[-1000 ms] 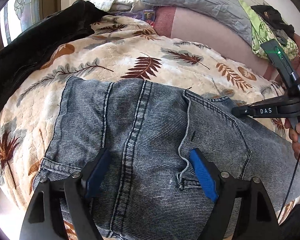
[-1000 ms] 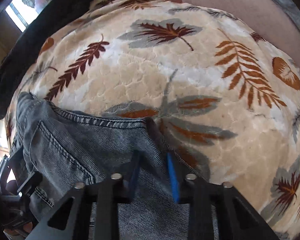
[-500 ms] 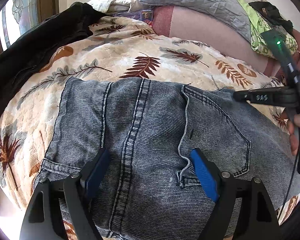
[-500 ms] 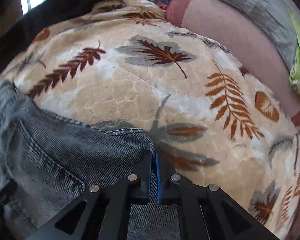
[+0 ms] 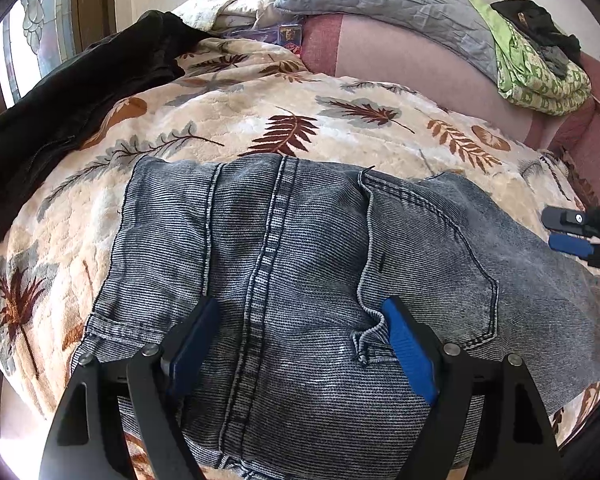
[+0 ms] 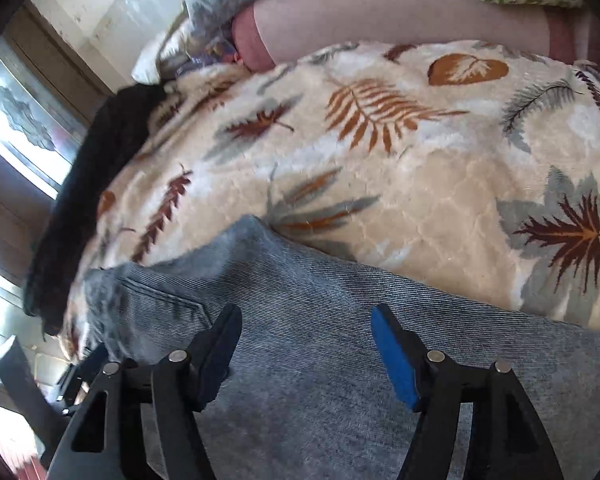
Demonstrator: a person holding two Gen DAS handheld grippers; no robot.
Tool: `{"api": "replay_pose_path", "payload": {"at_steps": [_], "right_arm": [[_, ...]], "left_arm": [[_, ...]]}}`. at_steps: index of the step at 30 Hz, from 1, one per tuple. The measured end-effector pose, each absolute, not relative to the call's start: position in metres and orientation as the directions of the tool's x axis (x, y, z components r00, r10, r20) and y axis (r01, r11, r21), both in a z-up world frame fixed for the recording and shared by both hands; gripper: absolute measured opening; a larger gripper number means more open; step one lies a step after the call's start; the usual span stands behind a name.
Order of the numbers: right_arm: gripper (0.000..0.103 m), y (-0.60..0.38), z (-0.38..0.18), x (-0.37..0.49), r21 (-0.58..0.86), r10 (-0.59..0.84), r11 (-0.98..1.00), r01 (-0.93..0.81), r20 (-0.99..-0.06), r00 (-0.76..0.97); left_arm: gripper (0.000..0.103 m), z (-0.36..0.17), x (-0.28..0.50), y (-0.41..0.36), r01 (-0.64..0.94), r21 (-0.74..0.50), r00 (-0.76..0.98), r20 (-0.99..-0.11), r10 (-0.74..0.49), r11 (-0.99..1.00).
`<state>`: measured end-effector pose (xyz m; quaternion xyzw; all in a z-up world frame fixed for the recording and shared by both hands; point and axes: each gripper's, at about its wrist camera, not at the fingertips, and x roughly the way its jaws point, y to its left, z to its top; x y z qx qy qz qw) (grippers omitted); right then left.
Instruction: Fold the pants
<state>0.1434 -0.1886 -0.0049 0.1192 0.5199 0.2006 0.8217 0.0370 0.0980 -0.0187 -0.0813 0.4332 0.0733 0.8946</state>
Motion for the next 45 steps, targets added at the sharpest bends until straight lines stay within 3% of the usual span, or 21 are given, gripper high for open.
{"api": "replay_pose_path", "payload": {"at_steps": [3,5,11,14,16,17,18,22,23,24,25,26,31,33,36,39,45], "right_arm": [[0.069,-0.216,-0.048,0.145,0.417,0.422,0.905,-0.081,-0.867,0.265],[0.065,-0.233,-0.038,0.138,0.483,0.472,0.874,-0.049,-0.822,0.318],[0.066,-0.279,0.007,0.091,0.591,0.560,0.802,-0.087,-0.692,0.455],[0.066,-0.331,-0.010,0.101,0.611,0.522,0.791,0.030,-0.701,0.486],[0.071,-0.372,-0.041,0.122,0.616,0.492,0.773,0.154,-0.734,0.468],[0.062,-0.395,-0.060,0.127,0.686,0.534,0.691,0.230,-0.698,0.477],[0.059,-0.411,-0.066,0.126,0.763,0.585,0.586,0.274,-0.632,0.509],[0.064,-0.414,-0.029,0.121,0.806,0.623,0.572,0.152,-0.548,0.559],[0.066,-0.416,-0.023,0.122,0.783,0.592,0.607,0.132,-0.557,0.583],[0.074,-0.421,-0.027,0.126,0.730,0.525,0.664,0.161,-0.608,0.595],[0.076,-0.428,-0.042,0.133,0.680,0.472,0.693,0.241,-0.679,0.562],[0.072,-0.436,-0.055,0.138,0.708,0.505,0.652,0.271,-0.672,0.541],[0.071,-0.429,-0.007,0.108,0.775,0.549,0.623,0.105,-0.528,0.648],[0.079,-0.423,-0.005,0.095,0.783,0.577,0.618,0.069,-0.511,0.637],[0.081,-0.424,-0.040,0.095,0.678,0.487,0.710,0.190,-0.668,0.562],[0.080,-0.437,-0.030,0.089,0.746,0.525,0.652,0.135,-0.572,0.630],[0.080,-0.429,-0.003,0.068,0.707,0.461,0.706,0.052,-0.513,0.724]], "left_arm": [[0.084,-0.019,0.037,0.095,-0.202,-0.066,0.615,-0.785,0.074,0.977],[0.084,-0.018,0.035,0.092,-0.204,-0.049,0.622,-0.778,0.090,0.978],[0.083,0.006,0.004,0.072,-0.098,0.001,0.721,-0.689,0.072,0.995],[0.084,-0.009,0.003,0.053,0.025,0.004,0.660,-0.751,-0.013,1.000],[0.084,-0.027,0.006,0.043,0.045,0.039,0.607,-0.794,0.004,0.998],[0.085,-0.026,0.005,0.041,0.044,0.060,0.623,-0.782,0.020,0.997],[0.085,-0.024,0.006,0.040,0.043,0.063,0.616,-0.787,0.023,0.997],[0.085,-0.026,0.003,0.045,0.029,0.019,0.612,-0.791,-0.002,0.999],[0.085,-0.026,0.004,0.042,0.027,0.036,0.614,-0.789,0.012,0.999],[0.085,-0.026,0.004,0.039,0.025,0.053,0.616,-0.788,0.026,0.998],[0.085,-0.026,0.005,0.037,0.025,0.064,0.617,-0.786,0.035,0.998],[0.085,-0.026,0.004,0.036,0.024,0.072,0.619,-0.784,0.042,0.997],[0.085,-0.013,-0.003,0.038,-0.002,0.058,0.645,-0.763,0.045,0.998],[0.085,-0.003,-0.008,0.031,0.000,0.061,0.670,-0.741,0.045,0.998],[0.085,0.014,-0.012,0.013,0.032,0.044,0.702,-0.712,0.009,0.998],[0.085,0.027,-0.007,-0.010,0.053,0.026,0.713,-0.701,-0.020,0.998],[0.085,0.048,0.002,-0.054,0.096,-0.003,0.749,-0.658,-0.074,0.995]]}}
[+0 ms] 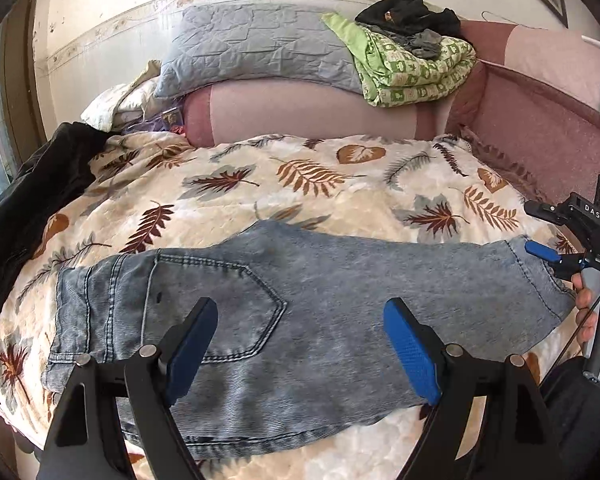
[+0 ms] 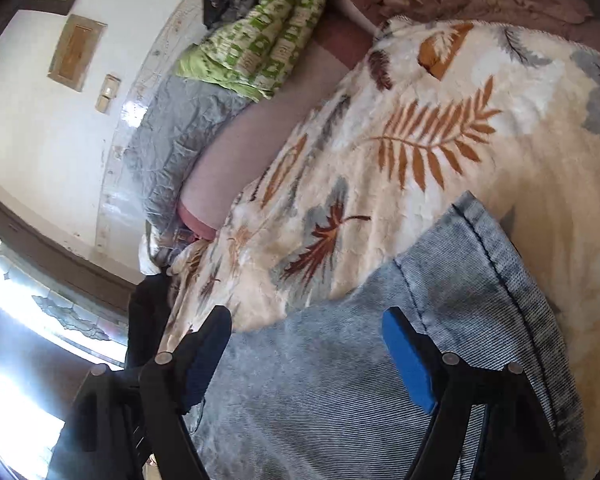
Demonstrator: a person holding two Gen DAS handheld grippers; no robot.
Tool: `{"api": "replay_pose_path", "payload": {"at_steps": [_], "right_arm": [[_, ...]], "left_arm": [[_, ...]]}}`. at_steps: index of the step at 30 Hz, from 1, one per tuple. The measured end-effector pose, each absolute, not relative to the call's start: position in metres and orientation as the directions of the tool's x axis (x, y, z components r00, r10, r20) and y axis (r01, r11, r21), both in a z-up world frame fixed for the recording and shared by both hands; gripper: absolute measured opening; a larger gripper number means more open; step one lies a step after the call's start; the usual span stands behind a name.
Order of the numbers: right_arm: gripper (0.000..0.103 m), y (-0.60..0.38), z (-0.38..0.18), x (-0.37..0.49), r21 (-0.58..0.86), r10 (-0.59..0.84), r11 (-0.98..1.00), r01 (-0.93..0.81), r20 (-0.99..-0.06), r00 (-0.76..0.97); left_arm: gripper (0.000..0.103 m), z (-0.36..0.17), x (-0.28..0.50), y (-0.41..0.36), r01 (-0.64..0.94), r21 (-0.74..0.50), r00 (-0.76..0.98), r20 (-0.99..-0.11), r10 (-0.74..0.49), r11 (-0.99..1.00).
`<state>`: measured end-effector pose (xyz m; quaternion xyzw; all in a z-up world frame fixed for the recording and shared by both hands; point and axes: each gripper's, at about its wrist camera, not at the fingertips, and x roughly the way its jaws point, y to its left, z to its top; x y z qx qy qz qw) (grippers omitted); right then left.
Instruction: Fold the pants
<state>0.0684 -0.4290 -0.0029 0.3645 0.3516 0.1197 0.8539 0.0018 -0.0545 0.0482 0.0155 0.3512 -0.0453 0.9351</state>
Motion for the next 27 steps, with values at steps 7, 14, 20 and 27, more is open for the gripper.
{"api": "replay_pose_path", "payload": {"at_steps": [7,14,20,27], "right_arm": [[0.081,-0.397,-0.039,0.095,0.579,0.458,0.806,0.123,-0.743,0.488],[0.087,-0.395,-0.035,0.088,0.566,0.432,0.817,0.111,-0.728,0.533],[0.087,-0.408,-0.014,0.073,0.577,0.379,0.806,0.132,-0.674,0.634],[0.087,-0.394,-0.027,0.080,0.499,0.340,0.850,0.169,-0.763,0.549]], "left_arm": [[0.085,0.010,0.032,-0.088,0.095,-0.032,0.609,-0.789,-0.084,0.995],[0.086,-0.036,0.046,-0.102,0.111,0.030,0.489,-0.872,-0.028,0.993],[0.087,-0.037,0.037,-0.097,0.136,0.019,0.534,-0.843,-0.057,0.990],[0.090,-0.040,0.023,-0.089,0.224,0.007,0.622,-0.771,-0.138,0.975]]}}
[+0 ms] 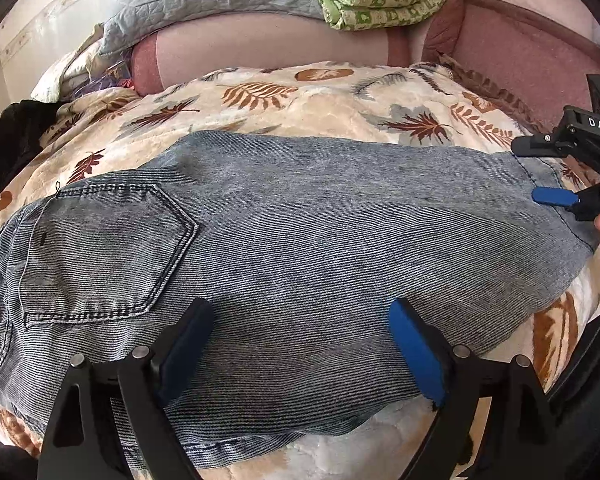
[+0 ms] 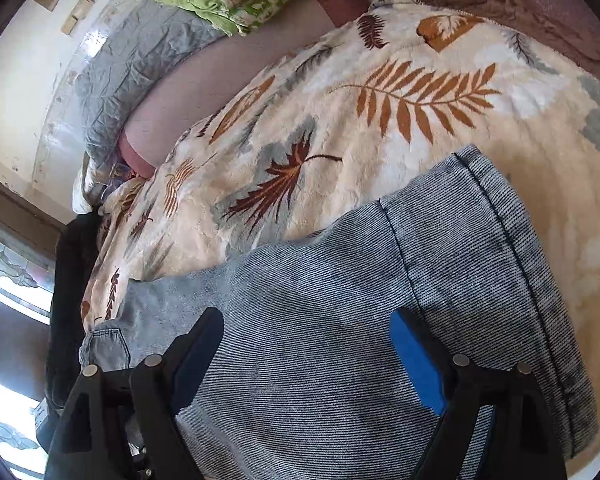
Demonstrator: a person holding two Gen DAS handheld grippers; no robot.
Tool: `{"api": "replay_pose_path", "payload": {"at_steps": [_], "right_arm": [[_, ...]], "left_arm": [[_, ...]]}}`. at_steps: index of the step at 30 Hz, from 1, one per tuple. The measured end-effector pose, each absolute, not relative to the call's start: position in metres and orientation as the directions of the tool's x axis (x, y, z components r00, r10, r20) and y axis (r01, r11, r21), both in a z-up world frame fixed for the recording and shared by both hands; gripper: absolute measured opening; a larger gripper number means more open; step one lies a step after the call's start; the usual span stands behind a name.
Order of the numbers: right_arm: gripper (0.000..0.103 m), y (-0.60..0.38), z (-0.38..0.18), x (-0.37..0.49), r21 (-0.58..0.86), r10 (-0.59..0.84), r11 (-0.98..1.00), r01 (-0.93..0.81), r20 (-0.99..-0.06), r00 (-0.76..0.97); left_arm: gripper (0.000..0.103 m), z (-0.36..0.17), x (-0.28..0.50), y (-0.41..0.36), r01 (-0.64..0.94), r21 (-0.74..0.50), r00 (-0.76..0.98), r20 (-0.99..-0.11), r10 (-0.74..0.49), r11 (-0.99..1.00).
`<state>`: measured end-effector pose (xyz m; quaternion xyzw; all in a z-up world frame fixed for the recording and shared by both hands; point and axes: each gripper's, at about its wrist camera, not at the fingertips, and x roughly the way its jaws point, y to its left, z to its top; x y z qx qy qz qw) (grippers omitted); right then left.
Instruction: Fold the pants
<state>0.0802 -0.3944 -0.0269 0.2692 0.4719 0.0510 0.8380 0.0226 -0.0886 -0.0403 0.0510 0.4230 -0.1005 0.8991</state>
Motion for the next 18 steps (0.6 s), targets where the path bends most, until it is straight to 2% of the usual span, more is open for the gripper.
{"api": "replay_pose_path", "payload": {"at_steps": [3,5,6,9,13,18], "right_arm": [[0.087,-0.405,-0.008,0.059,0.539,0.307,0.825,0.173,-0.683,0.663],[0.087,-0.406,-0.004,0.053,0.551,0.314,0.818,0.165,-0.668,0.674],[0.087,-0.403,-0.006,0.055,0.537,0.318,0.828,0.161,-0.687,0.653],[0.088,-0.391,-0.034,0.077,0.447,0.312,0.873,0.195,-0.819,0.481],[0.090,-0.380,-0.030,0.080,0.372,0.248,0.915,0.156,-0.823,0.511],[0.090,-0.391,-0.018,0.067,0.390,0.229,0.906,0.165,-0.779,0.584]], "left_arm": [[0.090,-0.041,0.014,-0.084,0.261,0.004,0.648,-0.742,-0.172,0.965],[0.090,-0.039,0.013,-0.083,0.262,0.002,0.641,-0.747,-0.173,0.965],[0.090,-0.036,0.012,-0.083,0.261,-0.009,0.636,-0.751,-0.179,0.965],[0.090,-0.030,0.011,-0.078,0.257,-0.062,0.626,-0.749,-0.215,0.964],[0.090,-0.016,0.007,-0.075,0.254,-0.075,0.664,-0.711,-0.230,0.964],[0.090,-0.019,0.010,-0.070,0.237,-0.096,0.648,-0.725,-0.231,0.967]]}}
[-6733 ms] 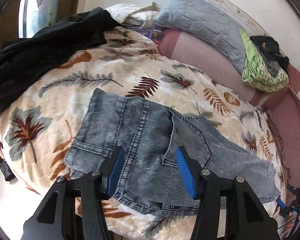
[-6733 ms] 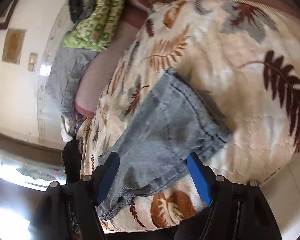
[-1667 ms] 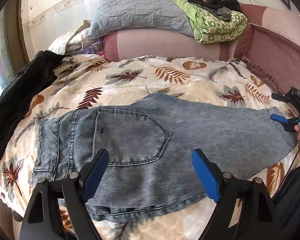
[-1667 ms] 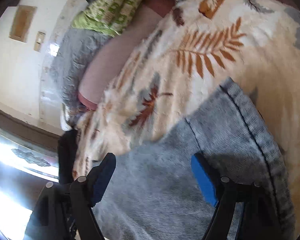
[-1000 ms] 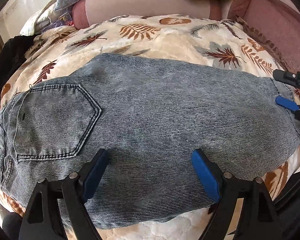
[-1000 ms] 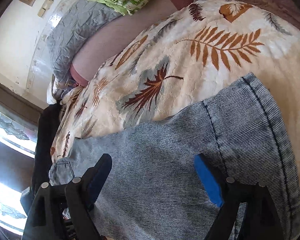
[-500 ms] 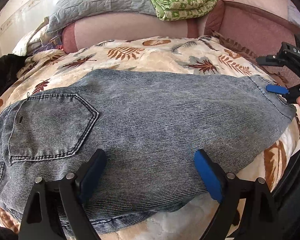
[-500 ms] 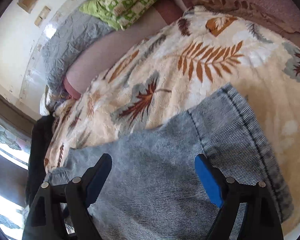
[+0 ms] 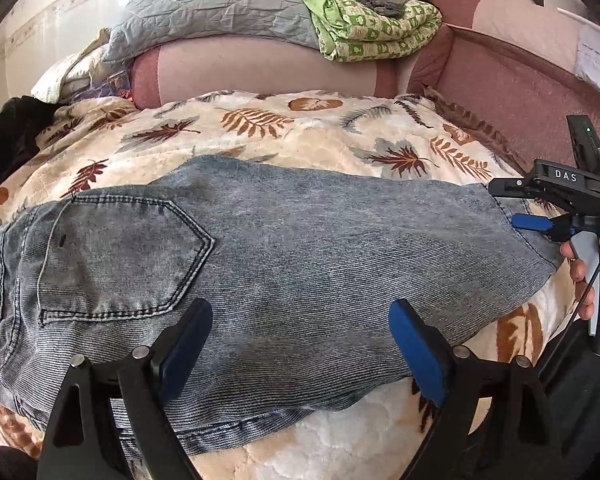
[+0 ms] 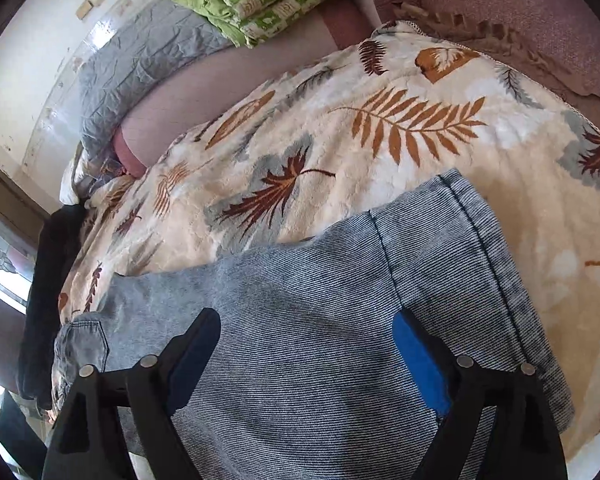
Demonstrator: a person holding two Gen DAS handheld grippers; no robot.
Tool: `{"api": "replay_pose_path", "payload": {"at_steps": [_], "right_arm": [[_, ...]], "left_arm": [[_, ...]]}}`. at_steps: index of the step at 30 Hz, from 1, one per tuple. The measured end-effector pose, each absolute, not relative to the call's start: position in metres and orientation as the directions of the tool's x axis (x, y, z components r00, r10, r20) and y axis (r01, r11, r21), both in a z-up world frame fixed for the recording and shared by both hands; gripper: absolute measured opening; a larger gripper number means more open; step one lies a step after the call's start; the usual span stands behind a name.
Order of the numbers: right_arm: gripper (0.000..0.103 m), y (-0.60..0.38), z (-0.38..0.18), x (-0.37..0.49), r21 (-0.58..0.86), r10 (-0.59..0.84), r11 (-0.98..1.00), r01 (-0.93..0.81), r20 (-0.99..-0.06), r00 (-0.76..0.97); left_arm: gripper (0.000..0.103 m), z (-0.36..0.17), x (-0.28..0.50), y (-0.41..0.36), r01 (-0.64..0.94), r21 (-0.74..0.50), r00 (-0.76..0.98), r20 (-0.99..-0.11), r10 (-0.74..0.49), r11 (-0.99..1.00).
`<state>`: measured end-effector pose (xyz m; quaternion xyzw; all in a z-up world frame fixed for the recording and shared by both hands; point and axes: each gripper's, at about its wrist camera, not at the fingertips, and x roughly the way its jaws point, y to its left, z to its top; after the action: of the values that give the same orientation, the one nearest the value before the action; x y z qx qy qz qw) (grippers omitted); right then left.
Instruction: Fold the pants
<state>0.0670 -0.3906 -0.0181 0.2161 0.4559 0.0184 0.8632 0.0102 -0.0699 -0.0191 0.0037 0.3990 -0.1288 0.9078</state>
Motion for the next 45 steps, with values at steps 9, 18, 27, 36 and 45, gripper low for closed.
{"api": "replay_pose_path", "payload": {"at_steps": [9,18,27,36,45], "right_arm": [[0.090,-0.404,-0.024,0.064,0.355,0.213,0.921,0.163,-0.806,0.552],[0.093,-0.399,-0.025,0.064,0.337,0.207,0.930,0.146,-0.809,0.550],[0.093,-0.457,0.005,-0.022,0.671,0.264,0.686,0.282,-0.590,0.763],[0.092,-0.488,-0.032,-0.050,0.796,0.379,0.490,0.355,-0.561,0.736],[0.074,-0.507,-0.056,-0.020,0.763,0.367,0.432,0.481,-0.636,0.679]], "left_arm": [[0.090,-0.035,0.012,-0.076,0.209,-0.044,0.635,-0.753,-0.170,0.977],[0.090,-0.038,0.009,-0.080,0.211,0.009,0.648,-0.750,-0.133,0.977],[0.090,-0.033,0.010,-0.069,0.200,-0.068,0.641,-0.745,-0.183,0.977],[0.090,-0.025,0.002,-0.076,0.197,-0.038,0.705,-0.689,-0.169,0.980],[0.090,0.004,0.001,-0.091,0.198,-0.015,0.720,-0.676,-0.156,0.980]]}}
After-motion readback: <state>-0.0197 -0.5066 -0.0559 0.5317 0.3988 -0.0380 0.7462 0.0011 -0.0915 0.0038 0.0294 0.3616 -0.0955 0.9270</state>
